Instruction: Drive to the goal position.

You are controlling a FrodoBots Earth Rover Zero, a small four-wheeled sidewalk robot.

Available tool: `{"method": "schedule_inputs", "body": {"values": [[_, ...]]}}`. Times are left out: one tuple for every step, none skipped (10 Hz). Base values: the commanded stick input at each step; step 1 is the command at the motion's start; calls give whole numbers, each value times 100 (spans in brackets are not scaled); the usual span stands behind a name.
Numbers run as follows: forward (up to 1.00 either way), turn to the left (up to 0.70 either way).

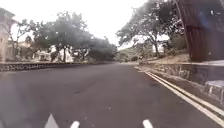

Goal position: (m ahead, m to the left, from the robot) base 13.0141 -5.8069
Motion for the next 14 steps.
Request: {"method": "schedule_inputs", "body": {"values": [[30, -60], [30, -60], [30, -39], [30, -7], [30, 0], [30, 0], [30, 0], [30, 0], [30, 0], [30, 0], [30, 0], [30, 0], [30, 0], [30, 0]]}}
